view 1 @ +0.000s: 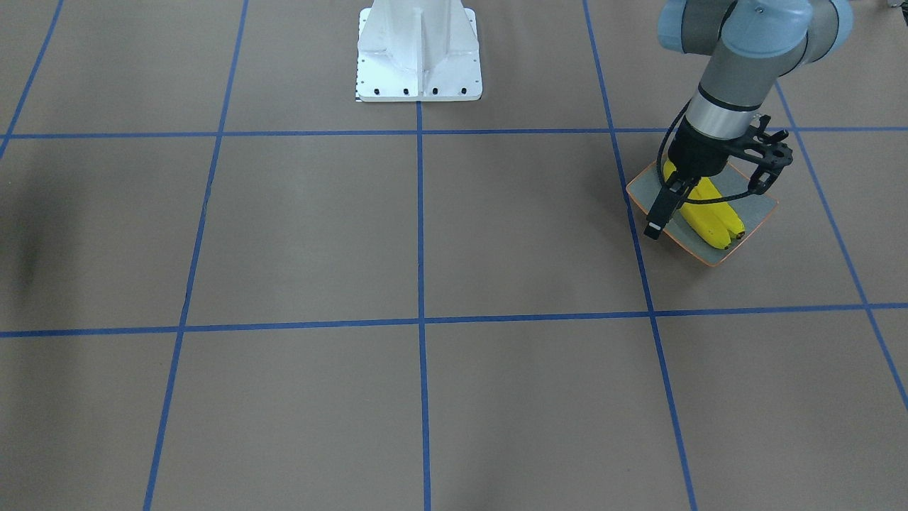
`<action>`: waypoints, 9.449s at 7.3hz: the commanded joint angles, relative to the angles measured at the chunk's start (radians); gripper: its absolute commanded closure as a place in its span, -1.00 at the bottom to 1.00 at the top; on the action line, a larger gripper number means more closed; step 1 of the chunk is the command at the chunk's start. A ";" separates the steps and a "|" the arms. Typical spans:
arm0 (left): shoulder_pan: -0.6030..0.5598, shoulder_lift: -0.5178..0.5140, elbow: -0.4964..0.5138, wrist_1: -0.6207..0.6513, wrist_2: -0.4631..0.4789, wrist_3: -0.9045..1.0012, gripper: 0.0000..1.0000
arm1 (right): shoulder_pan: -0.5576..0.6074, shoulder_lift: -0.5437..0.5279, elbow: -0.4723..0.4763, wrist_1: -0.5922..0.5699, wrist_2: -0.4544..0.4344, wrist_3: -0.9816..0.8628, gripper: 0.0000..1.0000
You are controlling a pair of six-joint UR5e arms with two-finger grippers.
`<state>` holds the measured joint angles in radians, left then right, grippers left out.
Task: Transfer all bananas from basket to plate
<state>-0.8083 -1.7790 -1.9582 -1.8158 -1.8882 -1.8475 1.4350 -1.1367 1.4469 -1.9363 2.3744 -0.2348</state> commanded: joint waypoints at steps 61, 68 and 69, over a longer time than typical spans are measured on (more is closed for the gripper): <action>0.109 0.371 -0.047 -0.646 0.195 -0.317 1.00 | -0.515 0.121 0.317 0.551 -0.127 1.522 -1.00; 0.069 0.482 -0.053 -0.646 0.152 -0.332 1.00 | -0.530 0.121 0.316 0.551 -0.138 1.528 -1.00; 0.067 0.483 -0.054 -0.646 0.152 -0.334 1.00 | -0.530 0.121 0.317 0.551 -0.138 1.528 -1.00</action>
<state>-0.7365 -1.3082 -2.0112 -2.4620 -1.7363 -2.1802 0.9076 -1.0155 1.7632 -1.3852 2.2381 1.2916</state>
